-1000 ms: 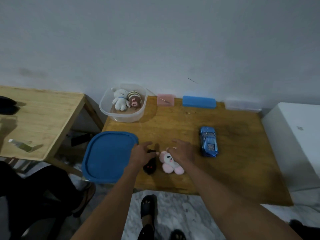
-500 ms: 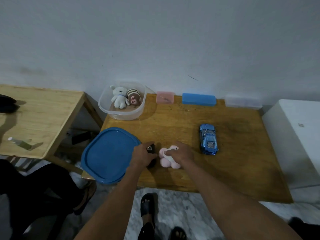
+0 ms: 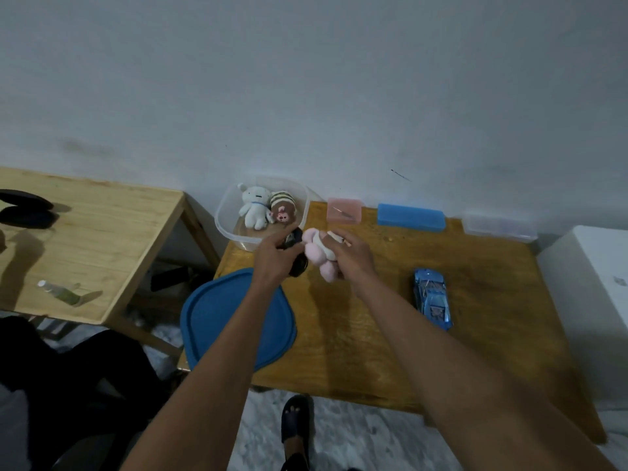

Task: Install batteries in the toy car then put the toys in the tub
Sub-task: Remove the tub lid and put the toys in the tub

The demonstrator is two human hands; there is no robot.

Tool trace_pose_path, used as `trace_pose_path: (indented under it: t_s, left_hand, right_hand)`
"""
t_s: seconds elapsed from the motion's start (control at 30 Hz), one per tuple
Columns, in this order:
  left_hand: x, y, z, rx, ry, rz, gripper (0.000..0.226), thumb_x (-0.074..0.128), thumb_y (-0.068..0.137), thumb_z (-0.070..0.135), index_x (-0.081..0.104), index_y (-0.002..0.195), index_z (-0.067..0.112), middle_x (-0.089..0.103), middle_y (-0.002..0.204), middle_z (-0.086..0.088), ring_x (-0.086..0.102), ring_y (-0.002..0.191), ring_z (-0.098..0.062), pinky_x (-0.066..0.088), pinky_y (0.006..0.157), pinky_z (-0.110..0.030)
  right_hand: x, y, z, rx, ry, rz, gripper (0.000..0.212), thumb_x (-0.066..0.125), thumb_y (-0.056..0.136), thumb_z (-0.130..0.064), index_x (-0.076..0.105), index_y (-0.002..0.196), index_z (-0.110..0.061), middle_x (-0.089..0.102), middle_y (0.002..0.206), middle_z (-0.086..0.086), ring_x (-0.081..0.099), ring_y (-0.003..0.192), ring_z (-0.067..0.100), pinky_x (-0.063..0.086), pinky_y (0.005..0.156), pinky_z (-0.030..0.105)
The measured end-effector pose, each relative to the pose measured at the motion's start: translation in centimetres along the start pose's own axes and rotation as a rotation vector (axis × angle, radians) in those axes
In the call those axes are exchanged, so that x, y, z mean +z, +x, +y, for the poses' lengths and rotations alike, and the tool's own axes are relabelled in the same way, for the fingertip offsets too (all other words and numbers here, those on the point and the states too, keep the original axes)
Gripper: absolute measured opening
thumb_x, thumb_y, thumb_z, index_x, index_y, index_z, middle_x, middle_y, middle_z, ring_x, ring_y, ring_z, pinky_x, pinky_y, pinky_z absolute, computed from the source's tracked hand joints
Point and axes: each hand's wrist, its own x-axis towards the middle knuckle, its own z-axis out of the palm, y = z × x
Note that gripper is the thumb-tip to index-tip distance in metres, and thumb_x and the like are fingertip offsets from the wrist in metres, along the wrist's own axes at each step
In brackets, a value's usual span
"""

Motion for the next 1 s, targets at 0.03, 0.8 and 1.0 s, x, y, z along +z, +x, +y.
trace_pose_path:
  t_s: [0.03, 0.8, 1.0]
  left_hand:
    - [-0.7, 0.8, 0.0, 0.004, -0.020, 0.005, 0.047, 0.075, 0.088, 0.019, 0.066, 0.133, 0.025, 0.068, 0.128, 0.000, 0.064, 0.114, -0.017, 0.054, 0.097, -0.037]
    - [-8.4, 17.8, -6.1, -0.001, 0.291, -0.069, 0.059, 0.086, 0.074, 0.008, 0.069, 0.129, 0.021, 0.071, 0.124, -0.008, 0.066, 0.112, -0.023, 0.047, 0.092, -0.022]
    - [-7.5, 19.2, -6.2, -0.006, 0.527, -0.116, 0.051, 0.084, 0.076, 0.020, 0.069, 0.125, 0.025, 0.071, 0.118, -0.010, 0.064, 0.108, -0.031, 0.046, 0.086, -0.031]
  right_hand:
    - [0.7, 0.5, -0.5, -0.017, 0.000, -0.017, 0.048, 0.073, 0.083, -0.051, 0.067, 0.126, -0.030, 0.064, 0.128, -0.003, 0.064, 0.106, 0.018, 0.061, 0.085, 0.044]
    - [14.6, 12.8, -3.3, -0.114, -0.356, -0.064, 0.077, 0.084, 0.077, -0.026, 0.048, 0.145, -0.020, 0.053, 0.140, 0.008, 0.051, 0.125, 0.025, 0.043, 0.091, 0.028]
    - [16.4, 14.2, -2.1, -0.039, -0.516, -0.075, 0.079, 0.085, 0.074, -0.024, 0.044, 0.141, -0.025, 0.045, 0.142, 0.009, 0.048, 0.127, 0.028, 0.042, 0.086, 0.030]
